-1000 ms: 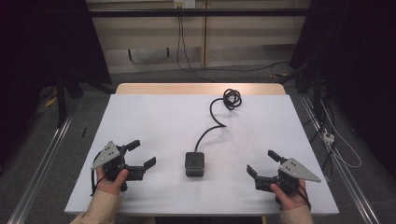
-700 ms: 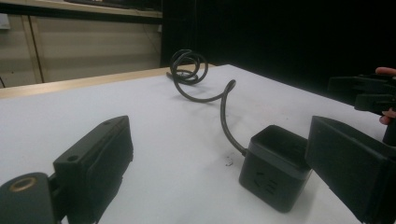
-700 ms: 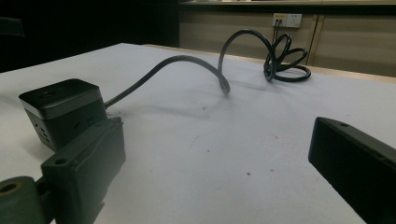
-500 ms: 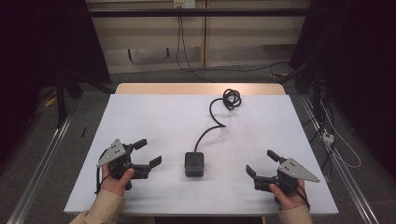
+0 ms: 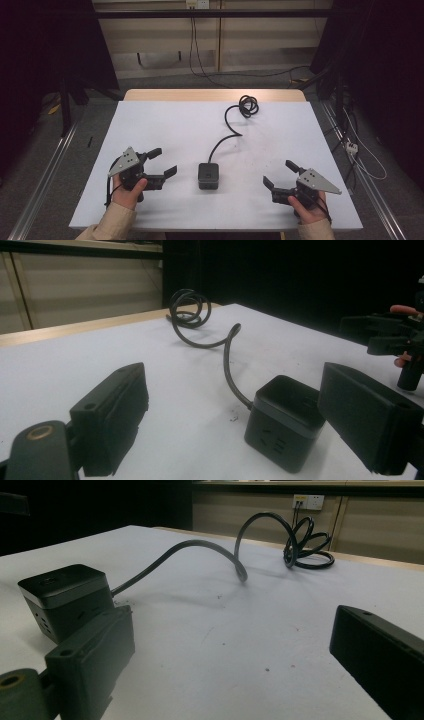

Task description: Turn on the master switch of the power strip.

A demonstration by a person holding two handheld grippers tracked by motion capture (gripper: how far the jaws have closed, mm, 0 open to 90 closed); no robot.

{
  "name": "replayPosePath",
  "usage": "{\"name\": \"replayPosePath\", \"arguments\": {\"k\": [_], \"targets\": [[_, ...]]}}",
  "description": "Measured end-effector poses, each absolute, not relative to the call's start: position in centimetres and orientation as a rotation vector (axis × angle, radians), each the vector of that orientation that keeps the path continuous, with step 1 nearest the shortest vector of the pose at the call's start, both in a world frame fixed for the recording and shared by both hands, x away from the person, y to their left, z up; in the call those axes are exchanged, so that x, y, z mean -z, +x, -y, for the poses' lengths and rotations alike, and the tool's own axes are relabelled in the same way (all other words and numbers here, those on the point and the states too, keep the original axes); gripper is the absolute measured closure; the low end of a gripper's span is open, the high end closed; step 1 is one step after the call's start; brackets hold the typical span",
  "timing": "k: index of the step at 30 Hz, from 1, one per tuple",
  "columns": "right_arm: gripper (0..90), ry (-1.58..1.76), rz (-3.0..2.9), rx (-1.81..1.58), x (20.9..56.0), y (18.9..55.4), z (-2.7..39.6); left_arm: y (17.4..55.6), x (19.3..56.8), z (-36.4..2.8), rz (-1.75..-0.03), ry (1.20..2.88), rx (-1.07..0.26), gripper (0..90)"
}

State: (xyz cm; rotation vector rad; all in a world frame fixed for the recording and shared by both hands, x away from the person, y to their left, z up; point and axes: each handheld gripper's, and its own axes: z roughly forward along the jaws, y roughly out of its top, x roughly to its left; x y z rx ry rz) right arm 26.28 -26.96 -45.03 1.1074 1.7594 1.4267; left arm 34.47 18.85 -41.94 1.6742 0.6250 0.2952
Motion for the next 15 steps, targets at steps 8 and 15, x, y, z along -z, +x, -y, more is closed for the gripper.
{"name": "replayPosePath", "arguments": {"k": [8,15], "targets": [[4.0,1.119,-1.75,-1.439,45.0,26.5,27.1,34.6,41.7,-18.3,-0.621,1.686,-0.289,12.5],[3.9,1.106,-1.753,-1.436,45.0,26.5,27.0,34.7,41.5,-17.8,-0.602,1.699,-0.279,14.5]]}}
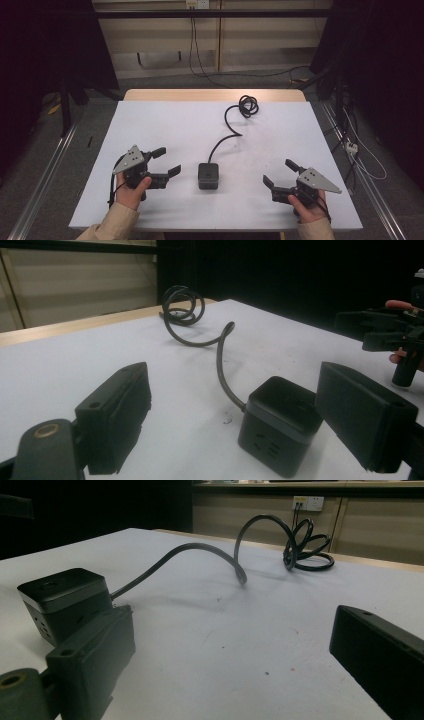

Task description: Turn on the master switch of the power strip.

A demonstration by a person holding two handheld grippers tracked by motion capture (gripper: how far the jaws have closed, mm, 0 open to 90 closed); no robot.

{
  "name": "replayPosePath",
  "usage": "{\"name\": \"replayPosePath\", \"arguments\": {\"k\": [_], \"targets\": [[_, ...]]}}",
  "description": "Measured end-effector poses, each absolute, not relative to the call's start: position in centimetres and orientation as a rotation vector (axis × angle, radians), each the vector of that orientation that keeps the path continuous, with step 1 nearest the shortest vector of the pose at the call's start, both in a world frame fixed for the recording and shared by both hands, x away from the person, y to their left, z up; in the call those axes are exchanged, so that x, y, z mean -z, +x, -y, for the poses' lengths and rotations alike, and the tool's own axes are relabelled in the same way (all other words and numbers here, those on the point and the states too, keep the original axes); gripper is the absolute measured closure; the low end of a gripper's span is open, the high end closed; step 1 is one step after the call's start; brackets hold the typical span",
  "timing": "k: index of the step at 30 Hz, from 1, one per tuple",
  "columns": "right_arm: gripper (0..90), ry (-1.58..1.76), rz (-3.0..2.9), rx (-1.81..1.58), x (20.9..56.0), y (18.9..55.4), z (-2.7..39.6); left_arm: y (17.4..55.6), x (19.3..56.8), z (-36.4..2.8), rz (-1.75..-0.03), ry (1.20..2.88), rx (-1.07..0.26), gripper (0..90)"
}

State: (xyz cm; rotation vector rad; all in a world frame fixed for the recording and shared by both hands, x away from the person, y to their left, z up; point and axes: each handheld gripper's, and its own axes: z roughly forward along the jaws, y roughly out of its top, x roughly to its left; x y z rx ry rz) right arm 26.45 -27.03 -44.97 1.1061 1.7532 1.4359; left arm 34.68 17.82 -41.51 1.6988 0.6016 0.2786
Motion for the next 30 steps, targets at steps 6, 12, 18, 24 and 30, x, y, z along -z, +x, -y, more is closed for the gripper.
{"name": "replayPosePath", "arguments": {"k": [6,12,18,24,30], "targets": [[3.8,1.117,-1.747,-1.439,45.0,26.4,27.2,34.8,41.4,-17.2,-0.595,1.715,-0.271,16.3],[3.9,1.113,-1.747,-1.44,44.9,26.4,27.2,34.9,41.2,-16.5,-0.578,1.728,-0.263,19.0],[3.9,1.105,-1.752,-1.438,44.9,26.3,27.2,35.0,41.1,-15.9,-0.558,1.737,-0.253,23.6],[4.0,1.104,-1.751,-1.437,44.9,26.3,27.3,35.1,41.0,-15.3,-0.541,1.754,-0.242,30.0],[4.1,1.101,-1.754,-1.436,44.9,26.3,27.2,35.2,41.0,-14.8,-0.529,1.755,-0.23,34.9]]}}
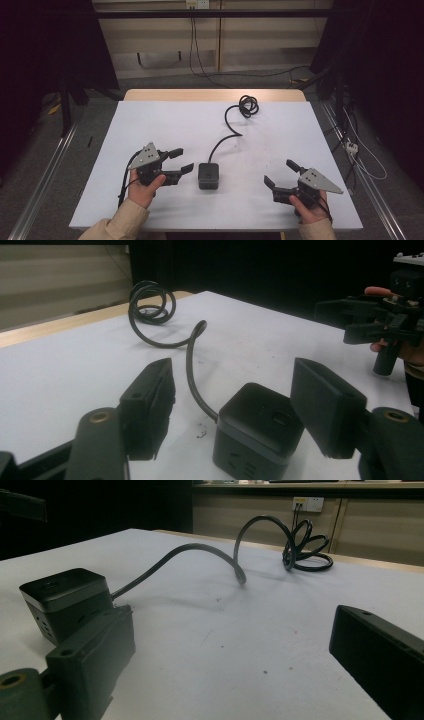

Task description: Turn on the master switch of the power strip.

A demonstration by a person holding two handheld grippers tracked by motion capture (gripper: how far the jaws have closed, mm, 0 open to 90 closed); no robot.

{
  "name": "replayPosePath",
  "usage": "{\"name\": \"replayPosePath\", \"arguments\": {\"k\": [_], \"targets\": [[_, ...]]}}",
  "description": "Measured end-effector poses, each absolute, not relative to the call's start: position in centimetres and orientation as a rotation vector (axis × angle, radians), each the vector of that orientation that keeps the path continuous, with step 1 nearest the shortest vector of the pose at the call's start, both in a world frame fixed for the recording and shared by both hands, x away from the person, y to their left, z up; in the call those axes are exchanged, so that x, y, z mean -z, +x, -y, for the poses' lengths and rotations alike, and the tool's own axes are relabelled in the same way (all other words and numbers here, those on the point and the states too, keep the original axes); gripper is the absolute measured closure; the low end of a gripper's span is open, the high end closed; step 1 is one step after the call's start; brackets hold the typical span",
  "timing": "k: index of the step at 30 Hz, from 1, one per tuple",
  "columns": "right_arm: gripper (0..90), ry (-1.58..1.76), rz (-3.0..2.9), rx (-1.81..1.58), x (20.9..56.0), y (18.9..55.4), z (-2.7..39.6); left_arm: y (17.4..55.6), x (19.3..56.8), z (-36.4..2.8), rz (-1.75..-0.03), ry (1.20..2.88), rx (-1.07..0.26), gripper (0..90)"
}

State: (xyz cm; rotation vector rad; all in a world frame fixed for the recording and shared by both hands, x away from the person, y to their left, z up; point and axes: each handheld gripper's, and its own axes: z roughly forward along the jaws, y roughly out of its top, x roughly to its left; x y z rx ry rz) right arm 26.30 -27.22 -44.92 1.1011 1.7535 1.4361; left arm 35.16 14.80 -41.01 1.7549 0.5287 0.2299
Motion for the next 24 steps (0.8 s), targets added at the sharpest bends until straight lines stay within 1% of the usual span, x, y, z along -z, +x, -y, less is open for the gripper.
{"name": "replayPosePath", "arguments": {"k": [1,3,9,21,23,24], "targets": [[4.1,1.101,-1.754,-1.436,44.9,26.3,27.2,35.2,41.0,-14.8,-0.53,1.758,-0.232,34.9],[4.1,1.103,-1.756,-1.436,44.9,26.3,27.2,35.2,41.0,-14.7,-0.533,1.762,-0.233,39.3],[4.3,1.101,-1.755,-1.434,44.9,26.3,27.2,35.3,41.0,-14.5,-0.54,1.767,-0.218,47.1],[4.7,1.097,-1.752,-1.431,44.8,26.2,27.2,35.3,40.9,-13.8,-0.51,1.785,-0.174,58.5],[4.8,1.096,-1.752,-1.432,44.8,26.2,27.2,35.3,40.9,-13.7,-0.507,1.787,-0.165,61.5],[4.8,1.096,-1.752,-1.432,44.8,26.2,27.2,35.3,40.9,-13.7,-0.505,1.792,-0.163,61.5]]}}
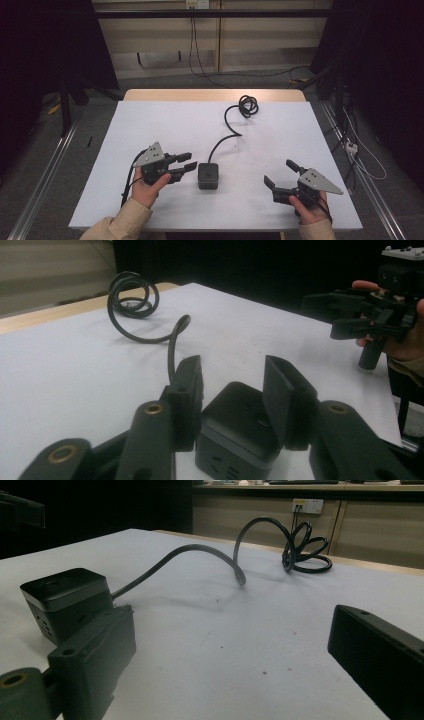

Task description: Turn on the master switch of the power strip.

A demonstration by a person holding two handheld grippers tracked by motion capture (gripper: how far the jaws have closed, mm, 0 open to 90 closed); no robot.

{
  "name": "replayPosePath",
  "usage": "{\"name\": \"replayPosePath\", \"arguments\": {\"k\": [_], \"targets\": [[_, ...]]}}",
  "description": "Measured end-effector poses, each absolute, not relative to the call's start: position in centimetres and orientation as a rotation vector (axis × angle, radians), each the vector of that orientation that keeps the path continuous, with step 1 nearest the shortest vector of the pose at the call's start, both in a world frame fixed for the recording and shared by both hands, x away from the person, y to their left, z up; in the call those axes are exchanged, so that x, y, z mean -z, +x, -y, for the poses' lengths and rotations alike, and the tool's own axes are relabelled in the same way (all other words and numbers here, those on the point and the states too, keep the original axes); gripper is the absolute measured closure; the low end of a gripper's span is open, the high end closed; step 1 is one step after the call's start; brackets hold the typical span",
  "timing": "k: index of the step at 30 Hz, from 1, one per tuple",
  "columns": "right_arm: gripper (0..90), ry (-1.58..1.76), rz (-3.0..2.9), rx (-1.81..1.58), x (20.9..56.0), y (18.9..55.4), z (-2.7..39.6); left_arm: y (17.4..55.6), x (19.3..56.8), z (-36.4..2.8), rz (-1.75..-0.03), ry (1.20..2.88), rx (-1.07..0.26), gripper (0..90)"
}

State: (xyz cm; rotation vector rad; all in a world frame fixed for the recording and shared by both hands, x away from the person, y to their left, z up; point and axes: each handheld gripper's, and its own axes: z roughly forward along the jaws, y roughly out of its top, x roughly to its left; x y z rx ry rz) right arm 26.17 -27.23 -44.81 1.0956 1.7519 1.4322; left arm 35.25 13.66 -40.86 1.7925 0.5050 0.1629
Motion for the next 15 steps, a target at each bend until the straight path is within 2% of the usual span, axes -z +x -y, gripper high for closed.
{"name": "replayPosePath", "arguments": {"k": [7,15], "targets": [[5.0,1.101,-1.749,-1.433,44.8,26.1,27.3,35.2,40.9,-13.1,-0.487,1.81,-0.132,73.0],[5.1,1.1,-1.749,-1.431,44.8,26.1,27.3,35.3,40.7,-12.6,-0.472,1.808,-0.101,80.4]]}}
